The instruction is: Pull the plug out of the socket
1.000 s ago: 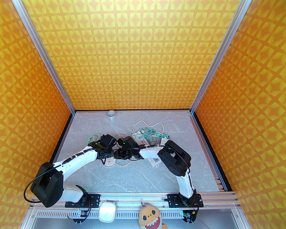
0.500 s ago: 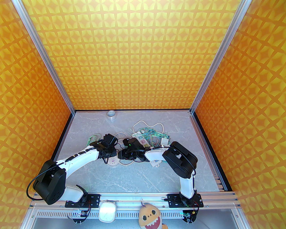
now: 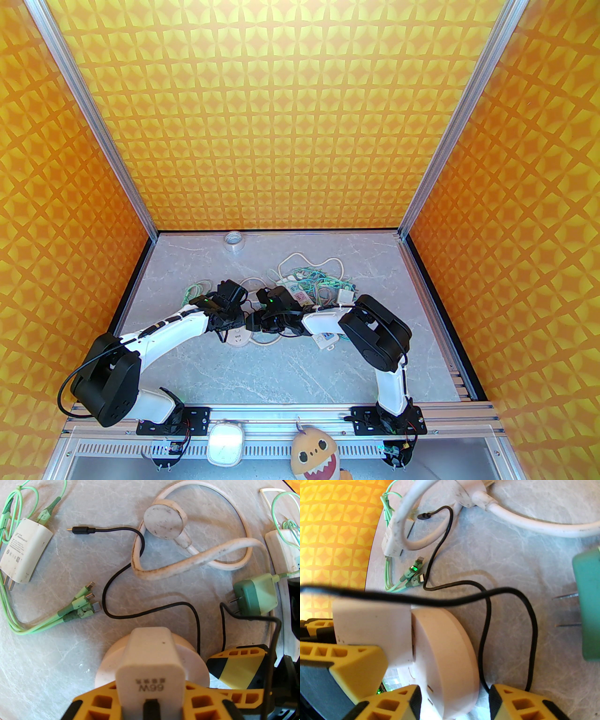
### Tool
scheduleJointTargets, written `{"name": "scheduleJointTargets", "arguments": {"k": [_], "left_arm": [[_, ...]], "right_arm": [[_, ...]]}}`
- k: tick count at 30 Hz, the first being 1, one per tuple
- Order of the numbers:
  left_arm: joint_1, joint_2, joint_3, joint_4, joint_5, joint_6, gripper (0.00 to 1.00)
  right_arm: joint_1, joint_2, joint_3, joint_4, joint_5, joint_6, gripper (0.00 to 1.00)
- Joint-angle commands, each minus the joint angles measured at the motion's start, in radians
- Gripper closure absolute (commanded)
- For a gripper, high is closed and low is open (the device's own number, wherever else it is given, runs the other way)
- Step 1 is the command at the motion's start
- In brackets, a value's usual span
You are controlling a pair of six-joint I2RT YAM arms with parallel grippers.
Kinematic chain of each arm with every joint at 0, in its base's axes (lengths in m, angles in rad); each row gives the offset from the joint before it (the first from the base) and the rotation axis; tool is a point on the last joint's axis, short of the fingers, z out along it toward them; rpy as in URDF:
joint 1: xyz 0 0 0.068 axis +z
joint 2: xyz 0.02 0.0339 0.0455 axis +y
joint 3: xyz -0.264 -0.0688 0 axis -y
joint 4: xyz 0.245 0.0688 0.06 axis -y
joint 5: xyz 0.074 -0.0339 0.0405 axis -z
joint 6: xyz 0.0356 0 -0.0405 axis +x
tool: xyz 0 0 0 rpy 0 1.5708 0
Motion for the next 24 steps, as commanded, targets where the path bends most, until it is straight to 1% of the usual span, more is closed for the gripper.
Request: {"name": "scheduleJointTargets", "arguments": {"k": [1,8,11,13,17,18,19,22,24], "left_arm": [[-0.012,0.025,0.038,0.045,0.058,-0.01,0.94],[-0.017,0.028,0.045,0.021,0.058,-0.008,0.94],[-0.017,0.035,0.062,-0.02,0.056,-0.005,0.95],[-0.018,0.043,0.081,-0.049,0.046,-0.001,0.95],[-0.024,0.058,0.102,-0.1,0.04,-0.01,0.97],[-0.026,0.063,0.105,-0.106,0.039,-0.009,0.97],[-0.029,0.065,0.104,-0.109,0.039,-0.008,0.97],[-0.035,0.066,0.088,-0.08,0.039,-0.012,0.97],[-0.041,0.065,0.087,-0.063,0.044,-0.012,0.96]], "right_arm": [[0.004,0.08,0.032,-0.007,0.055,-0.028,0.47],[0.003,0.076,0.003,0.101,-0.015,0.001,0.47],[0.006,0.073,-0.001,0.071,0.016,-0.004,0.53],[0.008,0.071,0.017,-0.005,0.054,-0.025,0.58],[0.012,0.052,0.029,-0.107,0.121,-0.058,0.61],[0.012,0.047,0.025,-0.106,0.125,-0.06,0.61],[0.012,0.042,0.013,-0.077,0.108,-0.059,0.62],[0.013,0.052,-0.011,0.08,-0.019,-0.015,0.61],[0.017,0.066,-0.019,0.157,-0.065,0.02,0.56]]}}
